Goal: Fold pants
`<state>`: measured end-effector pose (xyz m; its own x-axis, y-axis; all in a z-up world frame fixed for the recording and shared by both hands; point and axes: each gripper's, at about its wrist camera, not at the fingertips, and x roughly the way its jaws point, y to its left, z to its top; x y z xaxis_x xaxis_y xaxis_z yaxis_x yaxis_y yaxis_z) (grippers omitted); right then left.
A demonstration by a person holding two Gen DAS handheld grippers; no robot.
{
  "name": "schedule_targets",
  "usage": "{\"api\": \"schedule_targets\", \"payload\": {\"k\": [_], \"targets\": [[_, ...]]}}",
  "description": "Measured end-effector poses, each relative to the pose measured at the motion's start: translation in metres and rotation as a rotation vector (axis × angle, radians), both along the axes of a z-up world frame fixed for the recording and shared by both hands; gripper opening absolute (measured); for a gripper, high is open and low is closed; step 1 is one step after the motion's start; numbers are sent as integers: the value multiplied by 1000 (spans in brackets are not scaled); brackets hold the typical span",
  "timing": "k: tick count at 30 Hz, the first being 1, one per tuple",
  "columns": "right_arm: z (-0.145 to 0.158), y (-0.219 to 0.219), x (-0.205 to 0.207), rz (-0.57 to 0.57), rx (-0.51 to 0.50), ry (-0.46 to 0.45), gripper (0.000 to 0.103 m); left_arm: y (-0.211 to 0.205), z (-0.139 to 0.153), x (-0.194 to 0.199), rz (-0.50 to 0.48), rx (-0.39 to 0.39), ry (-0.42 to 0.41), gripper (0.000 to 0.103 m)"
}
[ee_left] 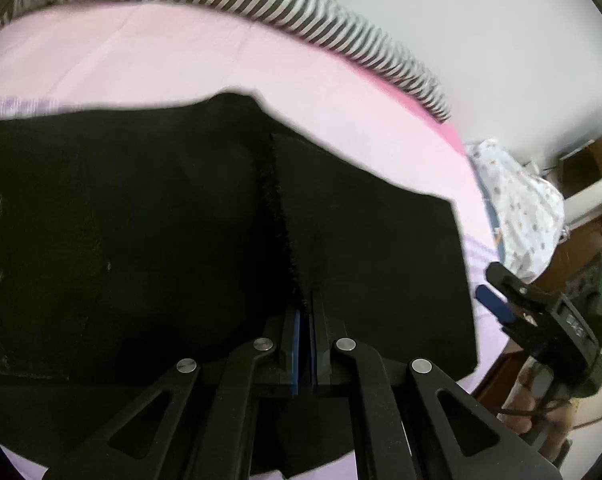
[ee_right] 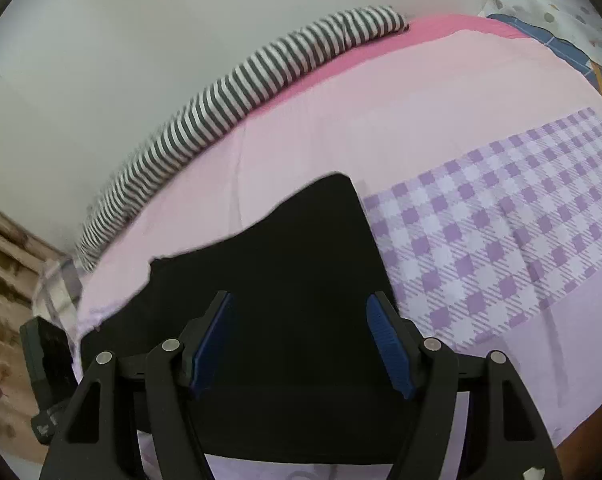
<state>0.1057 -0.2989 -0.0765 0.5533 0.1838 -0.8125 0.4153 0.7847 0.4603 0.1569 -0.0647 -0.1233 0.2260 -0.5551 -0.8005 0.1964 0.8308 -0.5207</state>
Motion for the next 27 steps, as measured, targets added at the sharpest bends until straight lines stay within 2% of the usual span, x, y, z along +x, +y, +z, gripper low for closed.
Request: {"api": "schedule_targets", "payload": {"k": [2,6,11,14,20,22,24,27], "targets": [[-4,5,3,27,-37,37,66,2,-6,1,9,-15,5,3],[-18,12,9,79,-77,114,66,-2,-3,1,-13,13,-5,5],[-20,17,10,101,-105,134,67,2,-1,1,12,13,17,11],[-19,26,12,135,-144,152,69,7,5,-4,12,60,-17,19],[-19,57,16,258,-258,188,73,41,20,-20,35,107,-85,21],[-21,66,17,296,-241,186,73,59,28,-27,63,116,-111,25],[-23,76,17,328,-190,183,73,75,33,-32,90,118,-126,33],[-23,92,18,386,-172,172,73,110,41,-42,159,78,-130,35]]}}
